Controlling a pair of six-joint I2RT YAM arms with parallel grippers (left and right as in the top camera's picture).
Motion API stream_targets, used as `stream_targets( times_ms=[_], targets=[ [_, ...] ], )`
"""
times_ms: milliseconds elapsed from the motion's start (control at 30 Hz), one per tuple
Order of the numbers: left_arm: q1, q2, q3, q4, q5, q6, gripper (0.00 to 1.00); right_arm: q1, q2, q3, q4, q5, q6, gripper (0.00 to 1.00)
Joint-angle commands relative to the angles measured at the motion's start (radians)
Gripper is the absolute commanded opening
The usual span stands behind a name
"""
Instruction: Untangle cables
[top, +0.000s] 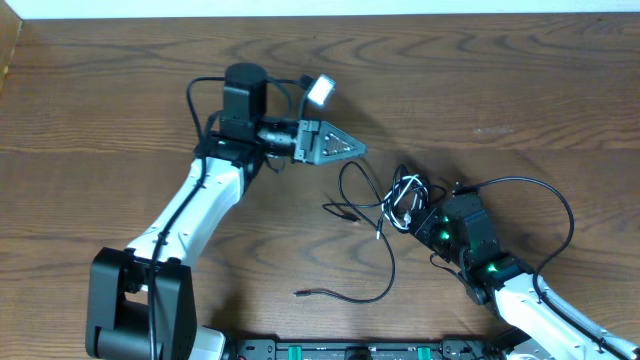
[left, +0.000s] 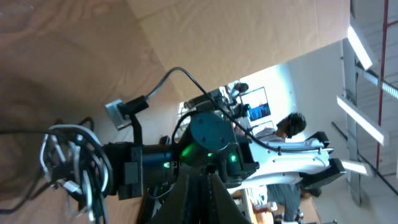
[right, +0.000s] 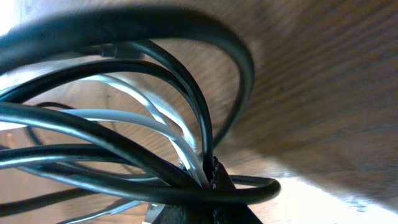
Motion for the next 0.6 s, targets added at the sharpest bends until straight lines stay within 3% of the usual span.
stream_targets(
  times_ms=[0,167,233,367,567],
  targets=[
    [0.045,-0.019,0.025,0.005,0.04,-0.008,0.08,0.001,-0.002,0.006,0.01,0.036,-0.058,0.01],
    [0.067,-0.019,0.025,0.005,0.04,-0.008,0.08,0.001,-0.003,0.006,0.041,-0.021,-0.126,0.01],
    [0.064,-0.019,0.025,0.004,0.04,-0.008,0.08,0.001,-0.003,0.006,0.087,-0.079,-0.198,0.01],
    [0.064,-0.019,0.025,0.004,0.04,-0.006,0.08,-0.001,-0.003,0.006,0.211,-0.195,-0.203,0.01],
    [0.064,-0.019,0.025,0.003,0.04,0.011,0.08,-0.06,-0.004,0.006,0.312,-0.286,0.021,0.01]
  ],
)
